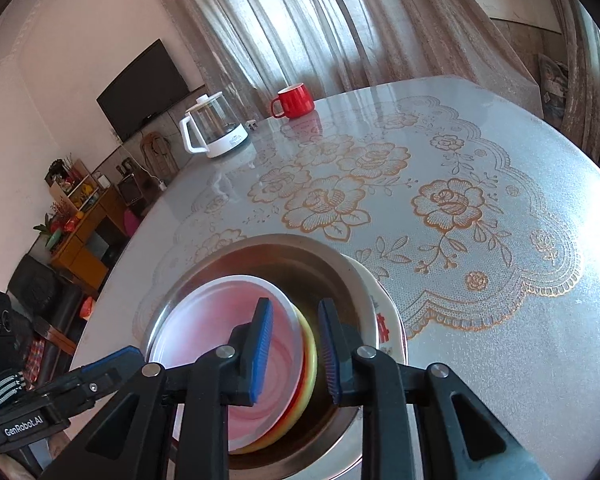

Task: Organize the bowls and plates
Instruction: 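Open both tools to release the red bowl rim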

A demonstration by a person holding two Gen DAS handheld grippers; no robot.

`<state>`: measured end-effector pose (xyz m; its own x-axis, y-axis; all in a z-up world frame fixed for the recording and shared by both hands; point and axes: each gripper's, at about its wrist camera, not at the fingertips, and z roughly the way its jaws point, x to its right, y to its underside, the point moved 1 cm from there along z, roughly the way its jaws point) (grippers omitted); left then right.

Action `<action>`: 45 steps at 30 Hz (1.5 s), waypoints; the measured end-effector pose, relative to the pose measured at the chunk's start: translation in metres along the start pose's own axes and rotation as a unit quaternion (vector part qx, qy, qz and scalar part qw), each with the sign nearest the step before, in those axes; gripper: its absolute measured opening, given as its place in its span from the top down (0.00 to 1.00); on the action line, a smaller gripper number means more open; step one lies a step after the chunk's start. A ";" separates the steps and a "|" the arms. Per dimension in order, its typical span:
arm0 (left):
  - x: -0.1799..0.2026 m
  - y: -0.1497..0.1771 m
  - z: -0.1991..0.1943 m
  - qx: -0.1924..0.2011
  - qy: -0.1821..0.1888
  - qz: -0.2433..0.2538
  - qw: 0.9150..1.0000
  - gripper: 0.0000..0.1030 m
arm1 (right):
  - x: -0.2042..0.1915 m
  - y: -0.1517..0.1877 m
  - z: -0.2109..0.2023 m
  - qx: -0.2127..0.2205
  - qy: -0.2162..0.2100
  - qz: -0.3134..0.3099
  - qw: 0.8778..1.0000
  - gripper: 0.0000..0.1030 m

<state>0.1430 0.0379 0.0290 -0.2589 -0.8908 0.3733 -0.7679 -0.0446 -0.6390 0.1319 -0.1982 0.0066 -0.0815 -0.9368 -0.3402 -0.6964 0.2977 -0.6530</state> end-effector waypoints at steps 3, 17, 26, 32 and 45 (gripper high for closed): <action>0.001 0.002 0.005 -0.004 -0.013 0.013 1.000 0.69 | 0.004 0.001 -0.001 -0.002 0.000 0.004 1.000 0.77; 0.005 0.009 0.012 -0.001 -0.040 0.030 0.999 0.68 | -0.005 0.008 -0.002 -0.008 0.018 -0.029 0.999 0.84; 0.008 0.016 0.007 0.006 -0.049 0.035 0.998 0.68 | -0.008 0.015 -0.010 0.001 0.018 -0.025 1.000 0.76; 0.008 0.019 -0.001 0.024 -0.066 0.036 0.997 0.68 | -0.007 0.021 -0.020 0.017 0.021 -0.011 1.000 0.73; 0.003 0.039 -0.022 0.076 -0.127 0.035 0.988 0.46 | -0.039 0.050 -0.065 0.108 0.098 -0.082 0.986 0.60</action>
<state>0.0994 0.0432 0.0199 -0.1373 -0.9782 0.1555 -0.6520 -0.0290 -0.7577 0.0536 -0.1583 0.0310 -0.1322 -0.9867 -0.0948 -0.5451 0.1523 -0.8244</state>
